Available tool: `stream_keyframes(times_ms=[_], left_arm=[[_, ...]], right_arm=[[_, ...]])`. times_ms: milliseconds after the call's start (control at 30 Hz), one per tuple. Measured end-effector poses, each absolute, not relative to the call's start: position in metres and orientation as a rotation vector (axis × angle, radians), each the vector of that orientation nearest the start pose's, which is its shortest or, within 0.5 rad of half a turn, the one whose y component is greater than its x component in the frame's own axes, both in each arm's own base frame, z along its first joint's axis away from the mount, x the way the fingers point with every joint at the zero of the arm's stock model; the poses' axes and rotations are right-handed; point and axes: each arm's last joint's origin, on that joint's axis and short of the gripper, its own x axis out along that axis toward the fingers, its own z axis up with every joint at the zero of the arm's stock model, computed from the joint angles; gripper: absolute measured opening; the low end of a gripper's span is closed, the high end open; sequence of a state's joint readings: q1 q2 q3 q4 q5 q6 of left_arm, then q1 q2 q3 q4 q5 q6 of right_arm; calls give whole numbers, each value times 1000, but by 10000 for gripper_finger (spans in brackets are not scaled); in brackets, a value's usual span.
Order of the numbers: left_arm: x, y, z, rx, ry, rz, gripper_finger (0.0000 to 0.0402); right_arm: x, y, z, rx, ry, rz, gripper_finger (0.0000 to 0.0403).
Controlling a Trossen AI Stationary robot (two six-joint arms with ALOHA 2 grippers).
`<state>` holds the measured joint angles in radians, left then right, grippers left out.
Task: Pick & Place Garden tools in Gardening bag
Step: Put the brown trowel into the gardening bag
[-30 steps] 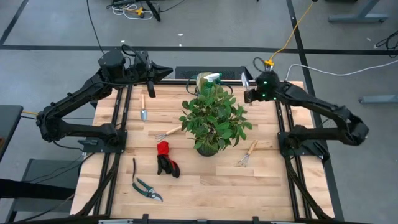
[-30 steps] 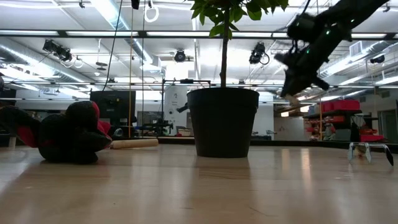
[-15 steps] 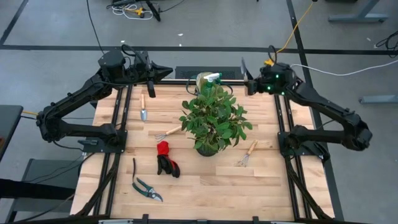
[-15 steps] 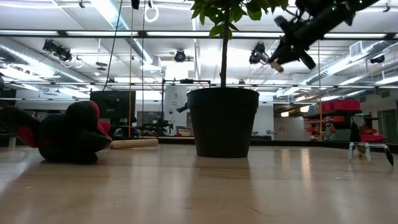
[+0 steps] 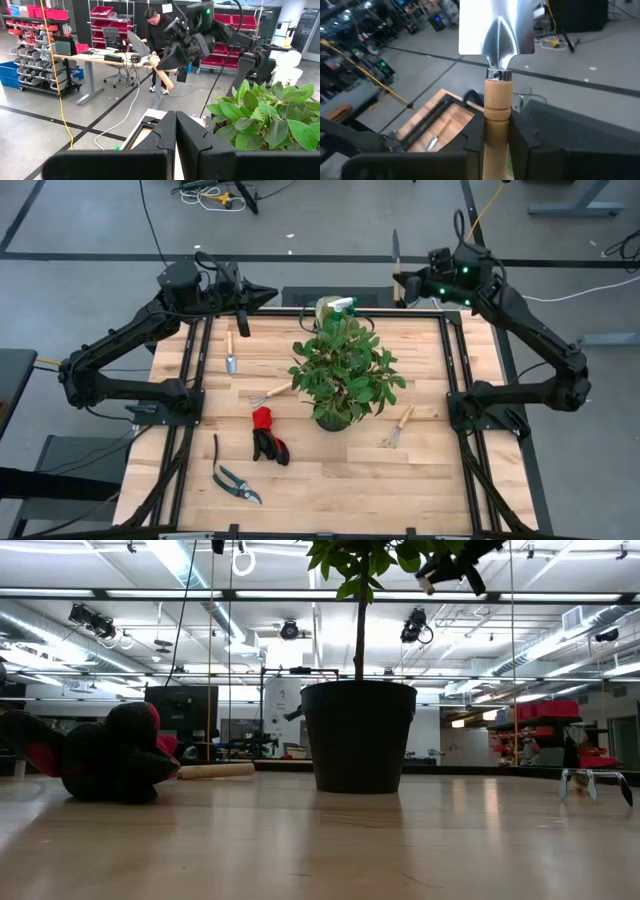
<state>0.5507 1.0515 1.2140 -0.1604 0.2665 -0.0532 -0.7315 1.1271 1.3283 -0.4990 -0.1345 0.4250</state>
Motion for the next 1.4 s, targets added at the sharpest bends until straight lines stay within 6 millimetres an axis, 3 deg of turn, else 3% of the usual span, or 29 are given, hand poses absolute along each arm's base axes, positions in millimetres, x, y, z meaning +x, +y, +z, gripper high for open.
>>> stream_keyframes(times_ms=[433,933,1167,1400], left_arm=[[188,107,436,65,-38,285,14],[191,108,435,533,38,287,14],[201,113,428,640,83,272,15],[213,115,421,836,138,256,67]], right_arm=[[202,-160,441,619,64,-465,51],[247,-181,430,842,-24,-212,51],[262,-190,423,924,-32,-127,51],[271,-197,417,993,-36,-76,51]])
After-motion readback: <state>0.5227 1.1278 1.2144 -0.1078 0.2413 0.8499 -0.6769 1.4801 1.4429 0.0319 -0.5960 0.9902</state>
